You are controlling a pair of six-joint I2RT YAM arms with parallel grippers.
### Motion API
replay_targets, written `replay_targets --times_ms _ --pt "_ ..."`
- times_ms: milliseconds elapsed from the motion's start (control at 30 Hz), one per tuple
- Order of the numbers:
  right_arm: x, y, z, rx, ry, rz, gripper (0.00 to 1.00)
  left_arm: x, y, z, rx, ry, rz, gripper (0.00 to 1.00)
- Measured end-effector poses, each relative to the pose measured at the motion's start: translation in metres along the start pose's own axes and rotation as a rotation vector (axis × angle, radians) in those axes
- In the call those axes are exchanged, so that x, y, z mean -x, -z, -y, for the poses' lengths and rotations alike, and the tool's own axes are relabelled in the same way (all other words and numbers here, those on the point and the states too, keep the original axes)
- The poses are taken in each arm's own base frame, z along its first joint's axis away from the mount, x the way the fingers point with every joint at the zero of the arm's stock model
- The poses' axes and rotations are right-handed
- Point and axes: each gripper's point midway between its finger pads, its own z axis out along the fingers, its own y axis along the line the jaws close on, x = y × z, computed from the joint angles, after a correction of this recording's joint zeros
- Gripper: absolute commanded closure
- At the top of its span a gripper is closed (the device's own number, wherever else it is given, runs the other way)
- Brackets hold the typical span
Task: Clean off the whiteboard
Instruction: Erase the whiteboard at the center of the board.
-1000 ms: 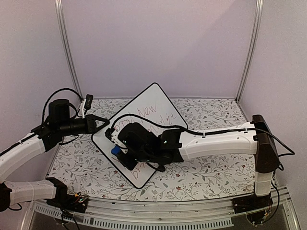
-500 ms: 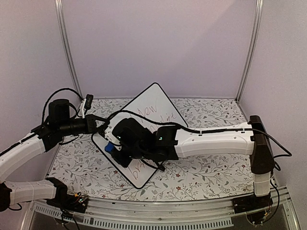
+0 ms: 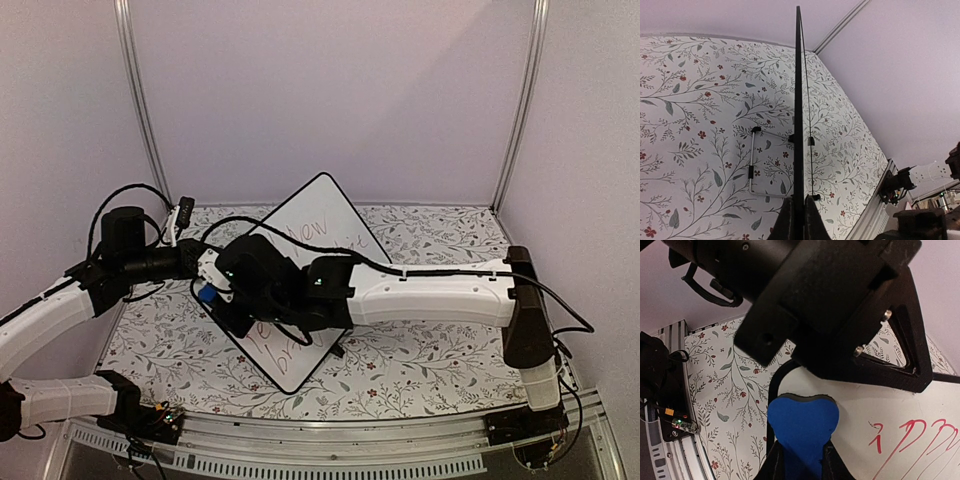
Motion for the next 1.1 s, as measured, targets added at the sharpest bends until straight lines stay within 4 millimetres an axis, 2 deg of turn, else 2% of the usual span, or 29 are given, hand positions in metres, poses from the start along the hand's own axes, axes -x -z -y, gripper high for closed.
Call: replay_targets --times_ms 200,367,567,767,1100 --pt "0.008 -0.002 0.007 -0.009 0.008 0.017 0.94 0.000 0.000 0.000 0.000 0.000 0.000 1.00" --pt "-0.001 -0.001 0.020 -0.007 0.005 0.007 0.94 0.000 0.000 0.000 0.001 0.000 0.000 1.00" --pt "-0.014 0.004 0.046 -0.015 0.022 -0.029 0.95 0.000 0.000 0.000 0.001 0.001 -0.001 1.00" --pt "-0.017 0.005 0.049 0.009 0.021 -0.036 0.95 0.000 0.000 -0.001 0.002 0.001 0.000 1.00" --pt "-0.036 0.010 0.055 0.019 0.014 -0.075 0.96 0.000 0.000 -0.001 0.002 0.001 0.000 1.00"
